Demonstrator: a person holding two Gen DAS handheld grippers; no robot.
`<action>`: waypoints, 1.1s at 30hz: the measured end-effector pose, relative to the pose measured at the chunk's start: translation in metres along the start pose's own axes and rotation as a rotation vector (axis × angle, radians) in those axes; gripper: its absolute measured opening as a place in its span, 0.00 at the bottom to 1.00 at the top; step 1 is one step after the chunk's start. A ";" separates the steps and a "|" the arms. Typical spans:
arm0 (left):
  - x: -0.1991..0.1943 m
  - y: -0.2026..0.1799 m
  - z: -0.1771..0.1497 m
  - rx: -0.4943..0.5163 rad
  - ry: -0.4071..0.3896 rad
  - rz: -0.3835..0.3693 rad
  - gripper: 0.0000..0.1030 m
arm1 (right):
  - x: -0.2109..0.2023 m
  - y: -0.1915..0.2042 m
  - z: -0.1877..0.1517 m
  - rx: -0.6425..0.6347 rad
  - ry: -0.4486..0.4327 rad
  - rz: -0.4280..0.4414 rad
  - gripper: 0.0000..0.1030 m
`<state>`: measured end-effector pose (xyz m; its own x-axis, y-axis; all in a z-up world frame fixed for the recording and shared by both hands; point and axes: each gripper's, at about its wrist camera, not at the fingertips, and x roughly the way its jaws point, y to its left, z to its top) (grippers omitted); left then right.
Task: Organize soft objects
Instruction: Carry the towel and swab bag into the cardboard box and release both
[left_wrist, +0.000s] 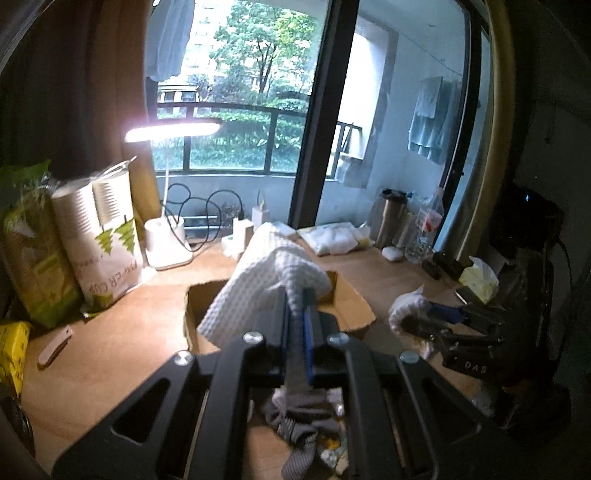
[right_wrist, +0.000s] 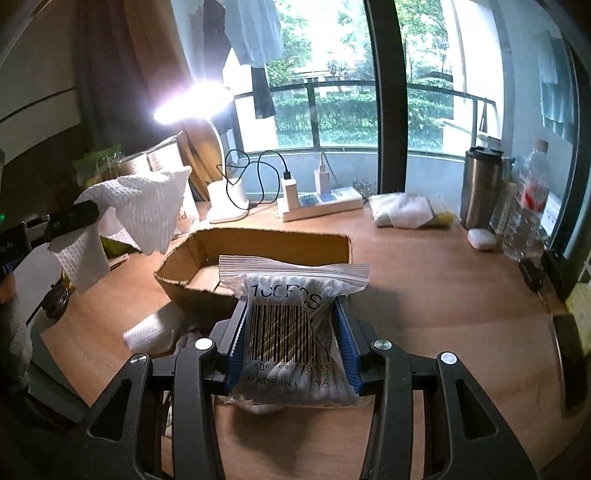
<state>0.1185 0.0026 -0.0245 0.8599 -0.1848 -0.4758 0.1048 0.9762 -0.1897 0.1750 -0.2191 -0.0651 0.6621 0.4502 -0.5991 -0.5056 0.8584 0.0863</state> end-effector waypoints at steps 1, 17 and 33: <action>0.003 -0.001 0.003 0.000 -0.001 -0.002 0.06 | 0.002 -0.001 0.003 -0.002 -0.001 0.002 0.45; 0.089 0.005 0.014 -0.015 0.063 -0.031 0.06 | 0.062 -0.018 0.043 -0.015 0.035 0.029 0.45; 0.167 0.003 -0.017 -0.053 0.248 -0.071 0.06 | 0.116 -0.026 0.044 0.024 0.114 0.078 0.45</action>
<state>0.2542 -0.0278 -0.1191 0.7020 -0.2815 -0.6542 0.1291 0.9537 -0.2718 0.2894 -0.1781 -0.1016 0.5540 0.4859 -0.6760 -0.5386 0.8284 0.1541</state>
